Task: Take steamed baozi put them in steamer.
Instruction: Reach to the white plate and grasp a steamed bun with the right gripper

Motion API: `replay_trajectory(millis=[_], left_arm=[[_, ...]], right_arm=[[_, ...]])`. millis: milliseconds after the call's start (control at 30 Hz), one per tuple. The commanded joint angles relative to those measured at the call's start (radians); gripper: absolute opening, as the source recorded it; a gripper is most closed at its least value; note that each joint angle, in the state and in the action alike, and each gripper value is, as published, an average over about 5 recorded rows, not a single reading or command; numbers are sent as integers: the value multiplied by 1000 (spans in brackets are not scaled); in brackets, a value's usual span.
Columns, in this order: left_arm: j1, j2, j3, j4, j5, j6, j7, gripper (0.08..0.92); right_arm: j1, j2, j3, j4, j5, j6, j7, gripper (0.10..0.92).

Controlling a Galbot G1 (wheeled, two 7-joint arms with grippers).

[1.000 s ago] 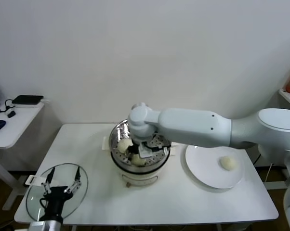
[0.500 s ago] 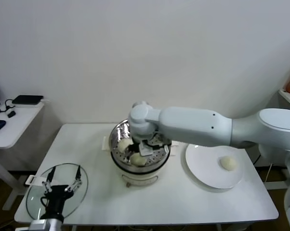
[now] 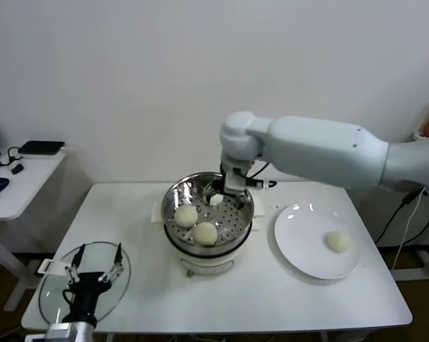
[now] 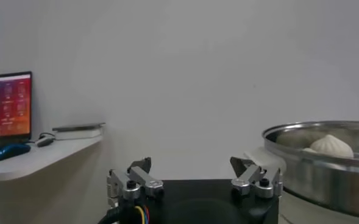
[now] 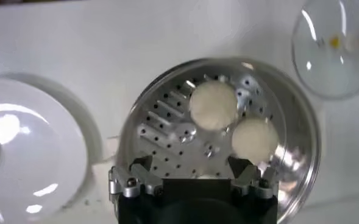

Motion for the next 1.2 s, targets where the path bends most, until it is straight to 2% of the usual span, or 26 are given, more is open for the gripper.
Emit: replay_trajectory(millis=[33, 200, 533, 867, 1000, 1200], left_arm=[[-2, 2, 9, -13, 1, 0, 4, 823], [-10, 2, 23, -20, 5, 0, 9, 823], [-31, 22, 27, -9, -25, -41, 32, 823], [-21, 25, 28, 7, -15, -43, 46, 823], [-18, 23, 28, 7, -14, -44, 47, 823], [-11, 18, 28, 9, -9, -46, 46, 823]], right_arm=[[215, -218, -245, -130, 449, -311, 65, 823], [193, -331, -293, -190, 471, -407, 60, 823], [-54, -523, -156, -210, 264, -478, 86, 823], [-385, -576, 108, -276, 116, -456, 88, 823], [-457, -571, 171, -300, 81, -443, 86, 823], [-545, -534, 261, -371, -46, -378, 86, 823]])
